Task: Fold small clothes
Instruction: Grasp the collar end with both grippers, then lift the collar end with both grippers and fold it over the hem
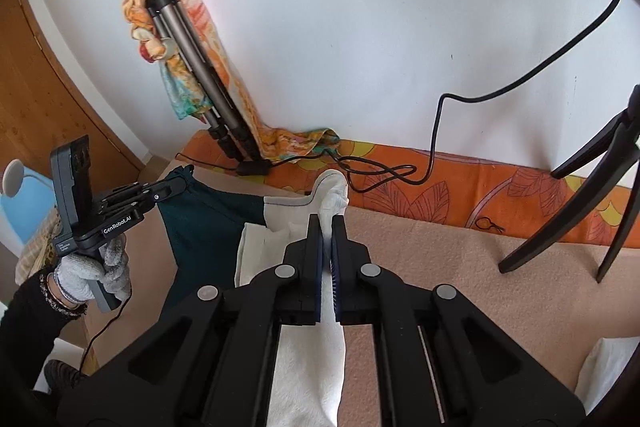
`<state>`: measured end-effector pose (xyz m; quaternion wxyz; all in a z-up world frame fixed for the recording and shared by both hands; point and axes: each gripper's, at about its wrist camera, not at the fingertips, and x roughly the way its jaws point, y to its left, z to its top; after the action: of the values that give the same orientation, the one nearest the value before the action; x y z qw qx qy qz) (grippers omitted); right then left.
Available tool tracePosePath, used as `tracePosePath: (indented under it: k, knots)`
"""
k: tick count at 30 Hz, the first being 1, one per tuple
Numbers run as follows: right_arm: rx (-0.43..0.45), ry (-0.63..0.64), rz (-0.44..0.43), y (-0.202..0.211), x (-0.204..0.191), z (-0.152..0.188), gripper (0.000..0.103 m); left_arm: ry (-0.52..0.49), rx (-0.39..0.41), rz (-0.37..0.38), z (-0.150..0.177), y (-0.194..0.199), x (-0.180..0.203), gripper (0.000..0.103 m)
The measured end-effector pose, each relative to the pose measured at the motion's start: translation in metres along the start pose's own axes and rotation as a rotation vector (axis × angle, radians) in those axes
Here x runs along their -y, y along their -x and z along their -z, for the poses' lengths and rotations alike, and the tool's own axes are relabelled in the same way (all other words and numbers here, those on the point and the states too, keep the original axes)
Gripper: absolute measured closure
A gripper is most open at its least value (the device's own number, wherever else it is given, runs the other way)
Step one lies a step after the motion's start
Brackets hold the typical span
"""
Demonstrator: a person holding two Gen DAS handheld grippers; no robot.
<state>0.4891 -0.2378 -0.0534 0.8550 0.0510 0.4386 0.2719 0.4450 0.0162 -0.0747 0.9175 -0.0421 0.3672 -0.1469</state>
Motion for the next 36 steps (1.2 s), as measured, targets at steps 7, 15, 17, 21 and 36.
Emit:
tracePosePath:
  k: [7,15,17,21,36]
  knots:
    - [0.024,0.057,-0.010,0.062,-0.047,0.029,0.098,-0.038,0.036,0.035,0.019,0.066,0.024,0.101]
    - [0.020,0.082,-0.010,0.120,-0.088,0.108,0.098,-0.088,0.046,0.064,0.078,0.140,0.047,0.101]
    - [0.020,0.073,-0.017,0.130,-0.095,0.135,0.098,-0.109,0.049,0.070,0.102,0.155,0.053,0.101]
    - [0.020,0.063,-0.021,0.140,-0.106,0.192,0.098,-0.155,0.011,0.084,0.153,0.169,0.065,0.101]
    - [-0.046,0.134,0.128,0.152,-0.114,0.290,0.098,-0.327,-0.077,0.071,0.242,0.196,0.075,0.097]
